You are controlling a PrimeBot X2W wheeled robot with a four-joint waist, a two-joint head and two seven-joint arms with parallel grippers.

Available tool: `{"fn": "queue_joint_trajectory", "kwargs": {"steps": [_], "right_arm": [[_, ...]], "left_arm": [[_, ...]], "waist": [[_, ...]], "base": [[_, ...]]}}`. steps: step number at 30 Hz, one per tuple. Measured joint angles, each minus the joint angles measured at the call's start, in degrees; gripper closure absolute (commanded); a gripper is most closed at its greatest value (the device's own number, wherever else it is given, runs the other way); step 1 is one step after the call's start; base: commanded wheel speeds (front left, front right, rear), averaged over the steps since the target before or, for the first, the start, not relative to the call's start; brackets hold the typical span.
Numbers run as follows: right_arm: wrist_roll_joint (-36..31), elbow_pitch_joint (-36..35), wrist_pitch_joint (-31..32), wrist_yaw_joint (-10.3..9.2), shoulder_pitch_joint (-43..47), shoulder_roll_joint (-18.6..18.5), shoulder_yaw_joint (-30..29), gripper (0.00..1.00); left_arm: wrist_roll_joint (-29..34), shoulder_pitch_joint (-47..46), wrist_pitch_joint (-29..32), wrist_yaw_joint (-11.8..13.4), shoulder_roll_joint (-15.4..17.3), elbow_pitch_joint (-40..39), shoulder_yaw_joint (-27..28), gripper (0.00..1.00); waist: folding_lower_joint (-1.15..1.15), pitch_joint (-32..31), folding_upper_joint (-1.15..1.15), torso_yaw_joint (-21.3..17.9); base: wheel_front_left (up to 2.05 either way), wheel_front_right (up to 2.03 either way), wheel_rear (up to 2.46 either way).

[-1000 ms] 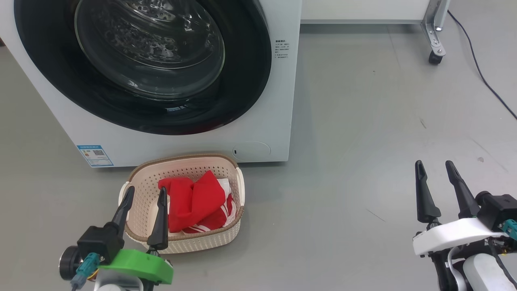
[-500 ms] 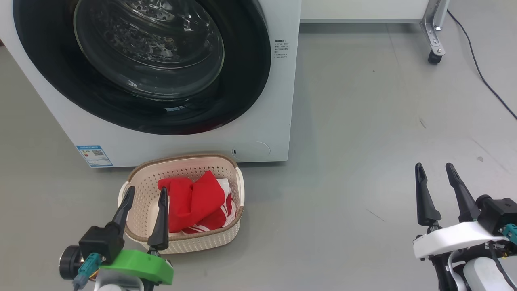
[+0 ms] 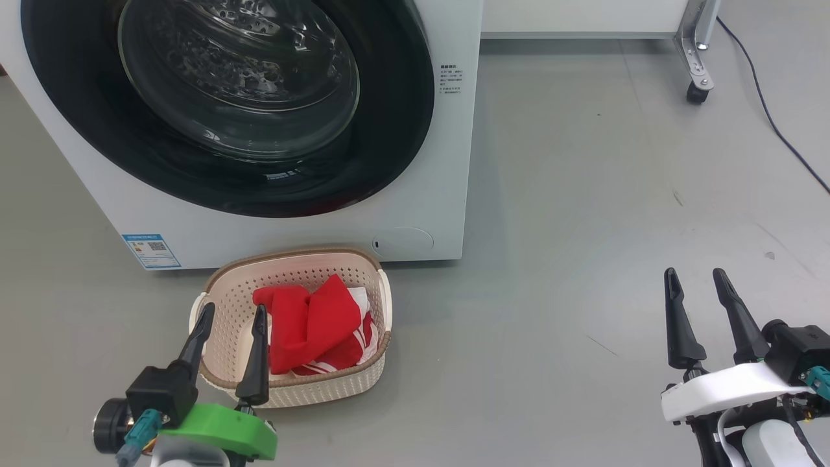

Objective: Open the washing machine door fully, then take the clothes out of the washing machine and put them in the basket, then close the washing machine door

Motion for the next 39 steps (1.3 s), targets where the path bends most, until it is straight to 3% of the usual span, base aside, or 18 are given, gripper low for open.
{"fn": "queue_joint_trajectory", "kwargs": {"steps": [19,20,29,39], "right_arm": [[-1.0,0.0,0.0,1.03,0.2,1.2,-1.4,0.00],[-1.0,0.2,0.0,0.98,0.3,1.4,-1.4,1.00],[0.5,3.3,0.1,0.97,2.8,3.6,-0.9,1.00],[7.3,3.3,2.1,1.45,2.7,4.4,-2.4,1.00]], "left_arm": [[0.0,0.0,0.0,-0.4,0.0,-1.5,-0.5,0.00],[-0.1,0.0,0.0,-0.3,0.0,-1.3,-0.5,1.00],[-1.2,2.1,0.3,-0.3,-0.6,1.9,-1.2,1.00],[-9.3,2.1,1.9,-0.3,-0.6,1.8,-0.1,1.00]], "waist": [[0.00,0.2,0.00,-0.1],[0.00,0.2,0.00,-0.1],[0.00,0.2,0.00,-0.1],[0.00,0.1,0.00,0.1]], "base": [[0.00,0.00,0.00],[0.00,0.00,0.00],[0.00,0.00,0.00],[0.00,0.00,0.00]]}}
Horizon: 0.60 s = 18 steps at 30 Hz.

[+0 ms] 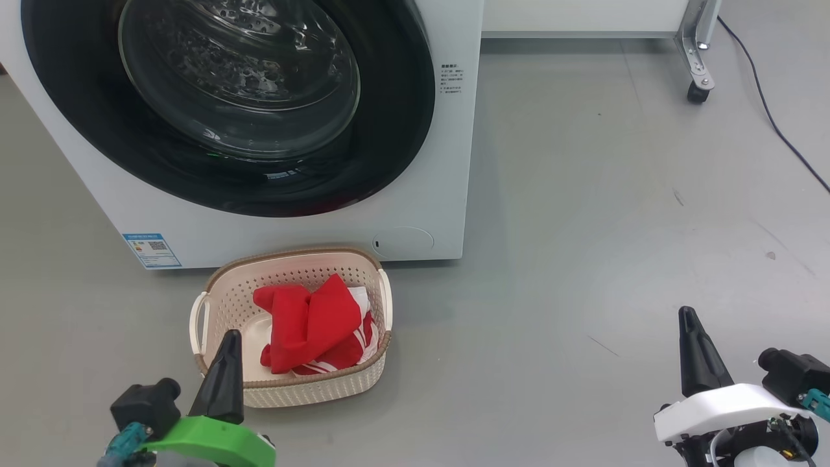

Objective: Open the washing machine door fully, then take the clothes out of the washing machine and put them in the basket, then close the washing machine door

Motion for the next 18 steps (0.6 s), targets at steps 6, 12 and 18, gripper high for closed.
{"fn": "queue_joint_trajectory", "kwargs": {"steps": [6,12,18], "right_arm": [[3.5,0.3,1.1,0.18,0.0,0.6,-1.1,1.00],[6.4,0.7,2.1,0.42,-0.3,1.0,-2.1,1.00],[10.8,1.2,3.5,0.91,-0.6,1.3,-3.4,1.00]], "left_arm": [[-5.0,0.0,1.3,0.0,0.0,0.0,0.8,1.00],[-8.3,0.0,2.2,-0.1,0.0,0.0,1.5,1.00],[-13.1,0.0,3.7,-0.4,0.0,0.0,2.6,1.00]], "waist": [[0.00,0.0,0.00,0.1],[0.00,-0.1,0.00,0.1],[0.00,-0.2,0.00,0.2]], "base": [[0.00,0.00,0.00],[0.00,0.00,0.00],[0.00,0.00,0.00]]}}
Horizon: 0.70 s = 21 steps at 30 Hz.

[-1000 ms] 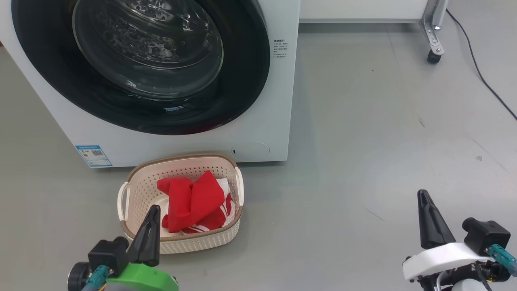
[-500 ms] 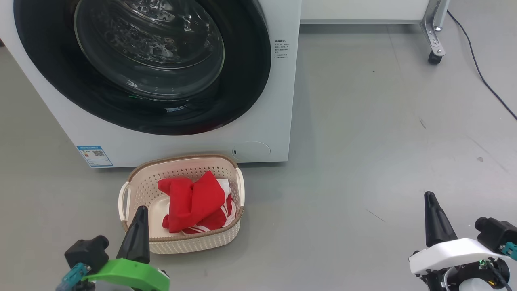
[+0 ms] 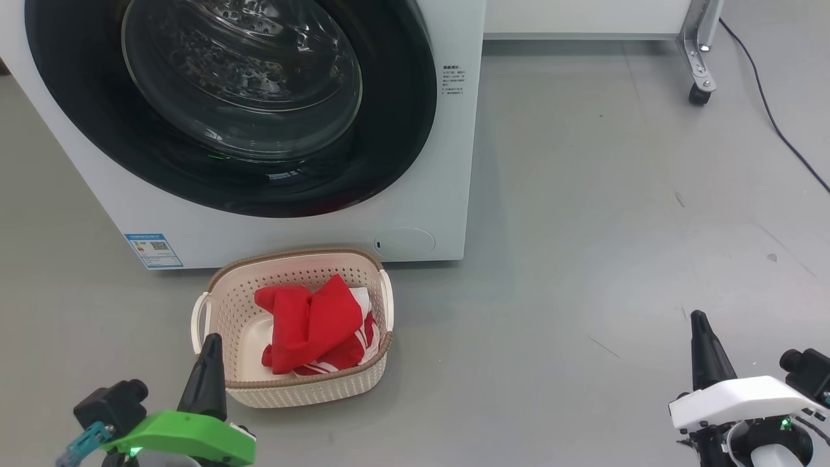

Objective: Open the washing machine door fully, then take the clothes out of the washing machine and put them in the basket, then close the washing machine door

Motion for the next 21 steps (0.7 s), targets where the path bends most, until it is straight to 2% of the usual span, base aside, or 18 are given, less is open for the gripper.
{"fn": "queue_joint_trajectory", "kwargs": {"steps": [21], "right_arm": [[12.7,1.7,4.1,1.02,-1.5,1.4,-3.8,1.00]], "left_arm": [[-14.9,-0.1,4.1,-0.1,0.3,0.4,2.9,1.00]], "waist": [[0.00,-0.2,0.00,0.2]], "base": [[0.00,0.00,0.00]]}}
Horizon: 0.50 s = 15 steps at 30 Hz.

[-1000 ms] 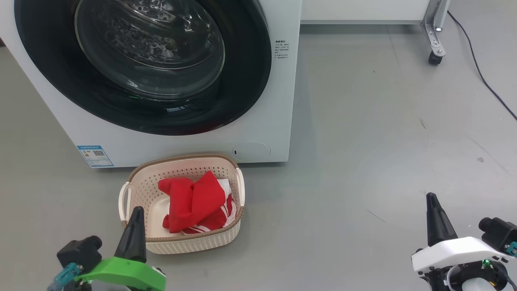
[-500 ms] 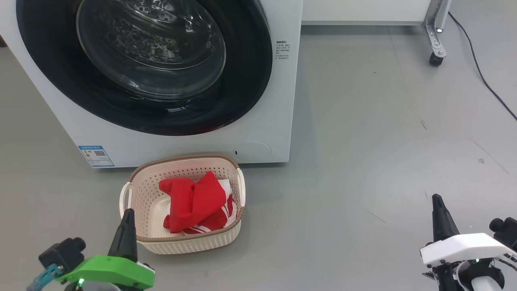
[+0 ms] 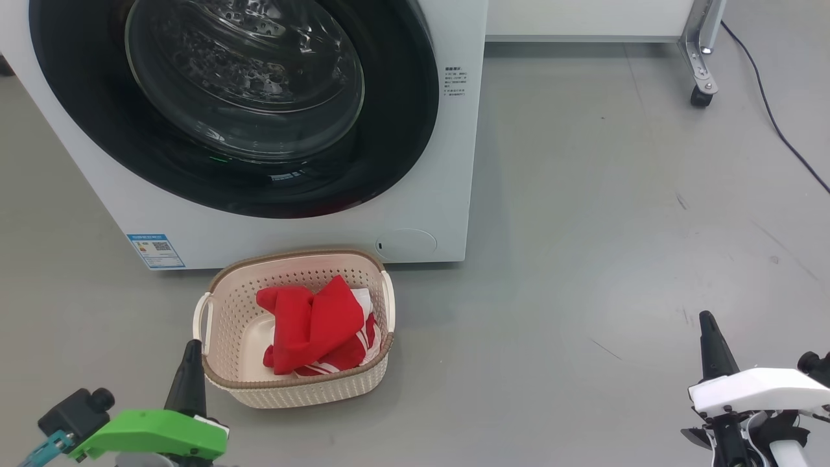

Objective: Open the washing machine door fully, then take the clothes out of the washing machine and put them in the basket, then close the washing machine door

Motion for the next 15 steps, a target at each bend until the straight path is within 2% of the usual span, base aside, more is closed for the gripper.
{"fn": "queue_joint_trajectory", "kwargs": {"steps": [15], "right_arm": [[9.2,1.3,2.6,1.02,-1.2,1.0,-2.7,1.00]], "left_arm": [[-10.7,-0.2,2.7,-0.5,0.3,0.4,2.0,1.00]], "waist": [[0.00,-0.2,0.00,0.2]], "base": [[0.00,0.00,0.00]]}}
